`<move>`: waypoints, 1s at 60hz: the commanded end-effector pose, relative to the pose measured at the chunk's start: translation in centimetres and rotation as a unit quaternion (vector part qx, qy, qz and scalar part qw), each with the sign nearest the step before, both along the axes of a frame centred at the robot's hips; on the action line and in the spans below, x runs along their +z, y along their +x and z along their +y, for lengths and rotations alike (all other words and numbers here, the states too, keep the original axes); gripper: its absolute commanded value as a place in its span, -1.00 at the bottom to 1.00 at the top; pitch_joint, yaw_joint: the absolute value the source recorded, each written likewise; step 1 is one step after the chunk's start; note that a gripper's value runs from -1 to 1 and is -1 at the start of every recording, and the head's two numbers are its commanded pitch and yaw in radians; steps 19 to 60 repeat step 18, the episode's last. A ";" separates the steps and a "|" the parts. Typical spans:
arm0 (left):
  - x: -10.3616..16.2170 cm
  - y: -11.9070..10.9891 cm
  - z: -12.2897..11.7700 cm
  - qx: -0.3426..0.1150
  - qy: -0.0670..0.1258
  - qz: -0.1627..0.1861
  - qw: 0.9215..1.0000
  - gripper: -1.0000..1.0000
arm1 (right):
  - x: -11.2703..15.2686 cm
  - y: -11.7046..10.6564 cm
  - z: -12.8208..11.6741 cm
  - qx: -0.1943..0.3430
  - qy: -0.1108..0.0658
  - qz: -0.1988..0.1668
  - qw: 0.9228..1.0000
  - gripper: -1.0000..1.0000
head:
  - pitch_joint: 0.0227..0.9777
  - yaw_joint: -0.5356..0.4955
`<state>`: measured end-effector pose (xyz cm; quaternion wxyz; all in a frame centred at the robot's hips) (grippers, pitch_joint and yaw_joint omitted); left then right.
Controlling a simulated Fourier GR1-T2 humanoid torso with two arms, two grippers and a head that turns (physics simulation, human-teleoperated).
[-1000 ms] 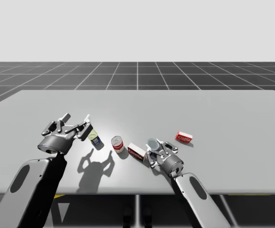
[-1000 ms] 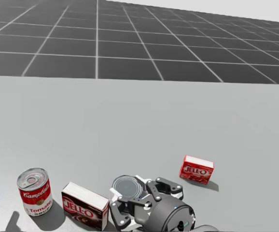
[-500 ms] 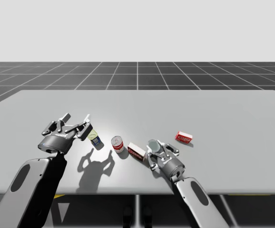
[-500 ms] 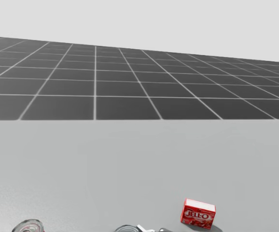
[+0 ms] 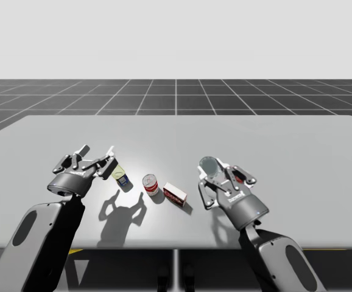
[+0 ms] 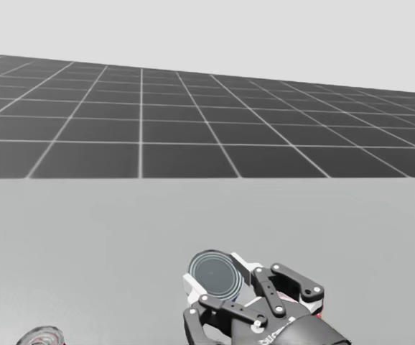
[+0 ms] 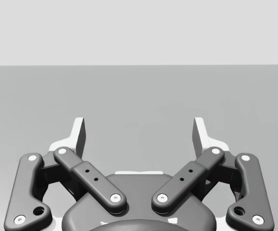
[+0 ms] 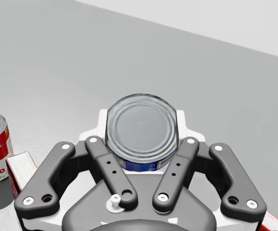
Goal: Pick up the tuna fish can and lift it.
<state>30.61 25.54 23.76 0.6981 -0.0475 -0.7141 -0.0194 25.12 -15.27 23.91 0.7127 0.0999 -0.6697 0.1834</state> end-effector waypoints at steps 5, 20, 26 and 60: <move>0.1 0.0 0.1 0.001 -0.002 -0.001 1.000 -1.00 | 8.4 -0.5 -0.8 -0.058 0.026 -0.114 0.991 0.98 | -0.16 -0.34; 0.2 0.0 0.1 0.001 -0.004 -0.001 1.000 -1.00 | 14.3 -2.6 -1.0 -0.068 0.042 -0.211 0.974 1.00 | -0.19 -0.34; 0.2 0.0 0.1 0.001 -0.004 -0.001 1.000 -1.00 | 14.3 -2.6 -1.0 -0.068 0.042 -0.211 0.974 1.00 | -0.19 -0.34; 0.2 0.0 0.1 0.001 -0.004 -0.001 1.000 -1.00 | 14.3 -2.6 -1.0 -0.068 0.042 -0.211 0.974 1.00 | -0.19 -0.34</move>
